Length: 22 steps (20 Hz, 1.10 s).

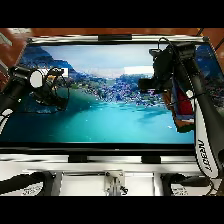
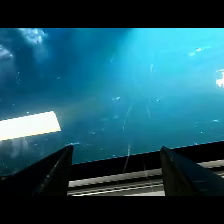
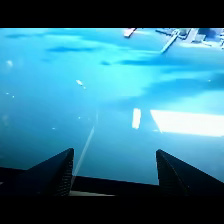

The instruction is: Fold the shirts.

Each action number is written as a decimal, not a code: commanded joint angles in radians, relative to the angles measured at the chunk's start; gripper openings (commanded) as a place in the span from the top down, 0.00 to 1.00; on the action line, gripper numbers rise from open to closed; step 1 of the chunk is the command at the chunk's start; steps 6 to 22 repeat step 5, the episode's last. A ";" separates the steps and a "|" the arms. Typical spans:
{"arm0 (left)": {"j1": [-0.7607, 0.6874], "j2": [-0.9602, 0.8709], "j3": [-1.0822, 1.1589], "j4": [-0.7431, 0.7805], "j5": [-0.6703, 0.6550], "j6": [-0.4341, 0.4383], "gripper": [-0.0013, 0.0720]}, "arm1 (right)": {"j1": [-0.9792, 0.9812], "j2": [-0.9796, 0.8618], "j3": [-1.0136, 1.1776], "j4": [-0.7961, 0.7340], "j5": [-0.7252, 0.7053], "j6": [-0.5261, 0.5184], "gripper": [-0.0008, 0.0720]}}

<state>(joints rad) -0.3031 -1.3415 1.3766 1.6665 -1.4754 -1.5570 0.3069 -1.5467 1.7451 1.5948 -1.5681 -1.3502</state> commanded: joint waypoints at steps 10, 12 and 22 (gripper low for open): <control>-0.001 -0.001 0.001 -0.043 -0.004 -0.001 0.12 | 0.002 -0.002 0.000 0.001 0.000 0.000 0.12; -0.001 -0.001 0.001 -0.043 -0.004 -0.001 0.12 | 0.002 -0.002 0.000 0.001 0.000 0.000 0.12; -0.001 -0.001 0.001 -0.043 -0.004 -0.001 0.12 | 0.002 -0.002 0.000 0.001 0.000 0.000 0.12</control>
